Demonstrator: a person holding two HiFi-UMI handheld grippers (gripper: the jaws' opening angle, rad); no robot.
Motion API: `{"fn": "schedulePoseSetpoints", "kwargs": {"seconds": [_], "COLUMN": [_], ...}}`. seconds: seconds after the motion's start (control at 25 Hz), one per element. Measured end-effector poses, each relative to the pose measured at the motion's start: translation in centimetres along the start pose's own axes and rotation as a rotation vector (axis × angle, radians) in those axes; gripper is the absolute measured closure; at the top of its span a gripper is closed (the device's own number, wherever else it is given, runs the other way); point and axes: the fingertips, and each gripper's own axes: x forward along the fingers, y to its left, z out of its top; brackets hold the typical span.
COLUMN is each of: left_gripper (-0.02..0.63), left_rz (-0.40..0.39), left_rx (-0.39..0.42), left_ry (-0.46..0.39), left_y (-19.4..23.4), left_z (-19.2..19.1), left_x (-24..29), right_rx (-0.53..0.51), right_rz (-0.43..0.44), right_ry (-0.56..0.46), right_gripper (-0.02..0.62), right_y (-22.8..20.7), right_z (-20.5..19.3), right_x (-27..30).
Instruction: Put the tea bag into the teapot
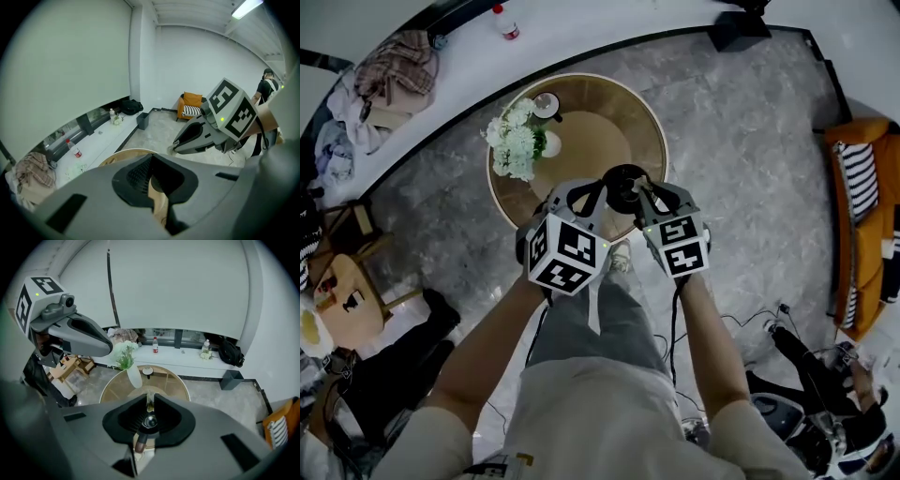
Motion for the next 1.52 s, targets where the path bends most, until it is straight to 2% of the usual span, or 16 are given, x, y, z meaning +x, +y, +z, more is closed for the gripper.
{"fn": "schedulePoseSetpoints", "kwargs": {"seconds": [0.44, 0.72, 1.04, 1.24, 1.52], "left_gripper": [0.598, 0.598, 0.598, 0.598, 0.598], "left_rz": [-0.026, 0.001, -0.02, -0.029, -0.056], "left_rx": [-0.034, -0.07, -0.074, -0.075, -0.048], "left_ry": [0.09, 0.13, 0.147, 0.153, 0.165], "left_y": [0.3, 1.6, 1.2, 1.0, 0.0], "left_z": [-4.8, -7.3, -8.3, -8.7, -9.4], "left_x": [3.8, 5.1, 5.8, 5.7, 5.4], "right_rx": [-0.077, -0.126, -0.128, -0.124, -0.106], "right_rz": [0.018, 0.04, 0.076, 0.08, 0.101], "right_ry": [0.176, 0.25, 0.333, 0.335, 0.316], "right_gripper": [0.549, 0.549, 0.548, 0.544, 0.507], "right_y": [-0.2, 0.4, 1.0, 1.4, 1.6], "right_z": [-5.6, -7.0, -9.1, -9.6, -9.4], "right_x": [6.7, 9.9, 11.8, 12.1, 12.0]}}
